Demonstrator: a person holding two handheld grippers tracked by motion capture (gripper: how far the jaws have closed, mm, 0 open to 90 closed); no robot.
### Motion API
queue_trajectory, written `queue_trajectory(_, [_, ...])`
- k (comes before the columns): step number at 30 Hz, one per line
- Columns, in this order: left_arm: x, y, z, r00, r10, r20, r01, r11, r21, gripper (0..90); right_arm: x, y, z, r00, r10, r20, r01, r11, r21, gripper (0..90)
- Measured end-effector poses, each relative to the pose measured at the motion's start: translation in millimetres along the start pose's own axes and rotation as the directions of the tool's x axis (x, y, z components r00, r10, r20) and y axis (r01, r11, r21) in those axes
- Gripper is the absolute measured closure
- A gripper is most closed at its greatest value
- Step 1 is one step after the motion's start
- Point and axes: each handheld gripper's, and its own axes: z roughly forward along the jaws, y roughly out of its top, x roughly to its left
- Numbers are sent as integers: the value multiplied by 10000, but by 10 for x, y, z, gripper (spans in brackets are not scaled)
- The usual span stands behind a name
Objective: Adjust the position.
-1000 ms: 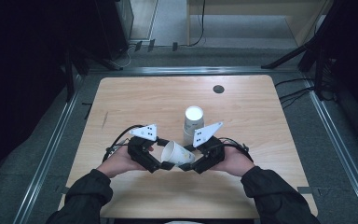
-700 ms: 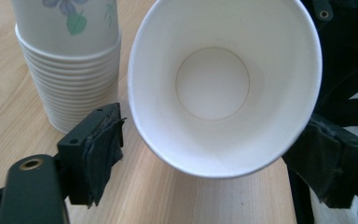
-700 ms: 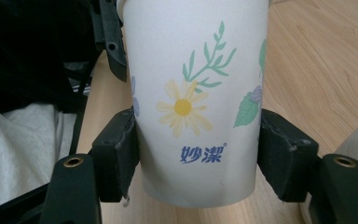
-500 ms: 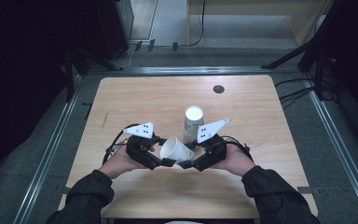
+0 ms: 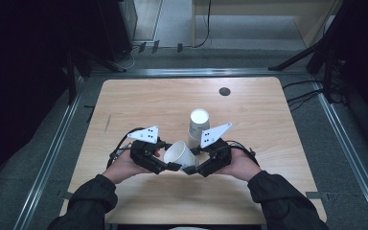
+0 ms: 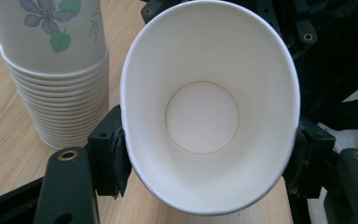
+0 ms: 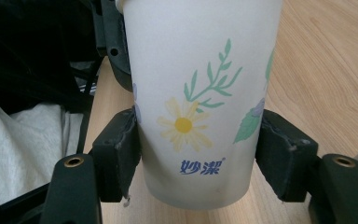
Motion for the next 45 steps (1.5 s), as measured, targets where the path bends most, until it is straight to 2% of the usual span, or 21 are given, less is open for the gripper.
queue_trajectory(4, [0,-3,-5,10000,15,12,-15,10000,69,301,4,-3,13,9999,95,-41,-95,9999,114,336])
queue_trajectory(6, [5,-1,-21,10000,64,-47,-63,9999,83,301,8,-7,22,9999,93,-41,-92,9997,211,301])
queue_trajectory(12, [29,-8,-121,9996,-45,-289,42,10000,-85,300,-6,-19,27,9993,171,321,-182,9992,364,254])
queue_trajectory(19, [58,-17,-235,9964,-36,-843,55,9997,223,300,-50,-71,-3,9937,364,1064,-427,9974,573,249])
queue_trajectory(24, [86,-36,-284,9919,-27,-1272,92,9987,505,298,-63,-88,-29,9913,384,1258,-462,9971,598,245])
queue_trajectory(32, [144,-59,-354,9807,-308,-1933,492,9946,913,297,-94,-110,-62,9804,473,1910,-611,9959,671,229])
queue_trajectory(40, [230,-84,-474,9622,-636,-2647,929,9907,997,297,-152,-146,-114,9683,563,2434,-757,9946,712,222])
queue_trajectory(41, [243,-89,-493,9579,-661,-2795,980,9900,1017,297,-163,-150,-119,9681,619,2426,-821,9939,742,224])
queue_trajectory(45, [292,-102,-552,9484,-847,-3054,1199,9879,983,297,-163,-157,-132,9681,645,2421,-852,9934,761,224])
